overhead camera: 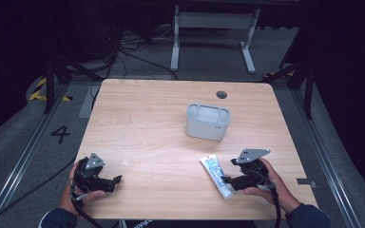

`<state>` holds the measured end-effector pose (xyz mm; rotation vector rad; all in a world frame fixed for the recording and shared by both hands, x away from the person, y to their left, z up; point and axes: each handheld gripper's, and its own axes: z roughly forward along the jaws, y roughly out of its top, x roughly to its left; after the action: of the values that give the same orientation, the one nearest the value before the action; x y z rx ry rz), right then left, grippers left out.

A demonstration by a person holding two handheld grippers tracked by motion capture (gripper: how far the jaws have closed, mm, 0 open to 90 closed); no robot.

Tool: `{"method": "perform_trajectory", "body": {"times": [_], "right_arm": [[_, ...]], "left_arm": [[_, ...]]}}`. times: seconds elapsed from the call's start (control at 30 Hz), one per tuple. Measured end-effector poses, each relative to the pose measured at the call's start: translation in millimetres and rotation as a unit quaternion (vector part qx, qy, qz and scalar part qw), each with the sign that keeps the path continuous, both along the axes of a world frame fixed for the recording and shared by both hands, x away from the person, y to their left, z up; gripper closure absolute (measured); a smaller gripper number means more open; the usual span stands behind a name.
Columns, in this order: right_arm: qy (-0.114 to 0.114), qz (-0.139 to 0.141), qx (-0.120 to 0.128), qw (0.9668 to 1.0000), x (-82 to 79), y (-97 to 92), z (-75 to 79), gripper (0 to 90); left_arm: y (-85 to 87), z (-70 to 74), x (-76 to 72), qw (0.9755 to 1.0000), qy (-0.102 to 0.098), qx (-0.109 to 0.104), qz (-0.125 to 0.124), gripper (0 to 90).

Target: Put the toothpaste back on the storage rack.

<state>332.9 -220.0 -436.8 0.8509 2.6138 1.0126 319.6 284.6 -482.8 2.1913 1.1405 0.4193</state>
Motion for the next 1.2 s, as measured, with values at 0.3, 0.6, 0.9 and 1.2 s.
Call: {"method": "perform_trajectory", "body": {"times": [0.3, 0.6, 0.9, 1.2], "right_arm": [[0.011, 0.012, -0.013, 0.9998, -0.5, 21.4, -5.6, 25.6], [0.035, 0.001, -0.035, 0.9988, 6.8, 31.3, -14.1, 24.3], [0.047, 0.006, -0.057, 0.9972, 13.4, 40.1, -18.9, 27.4], [0.049, 0.020, -0.083, 0.9951, 16.2, 46.8, -19.1, 34.4]], "left_arm": [[0.0, 0.0, 0.0, 1.0000, 0.000, 0.000, 0.000, 0.9], [0.0, 0.0, 0.0, 1.0000, 0.000, 0.000, 0.000, 0.9], [0.0, 0.0, 0.0, 1.0000, 0.000, 0.000, 0.000, 0.9], [0.0, 0.0, 0.0, 1.0000, 0.000, 0.000, 0.000, 0.9]]}}
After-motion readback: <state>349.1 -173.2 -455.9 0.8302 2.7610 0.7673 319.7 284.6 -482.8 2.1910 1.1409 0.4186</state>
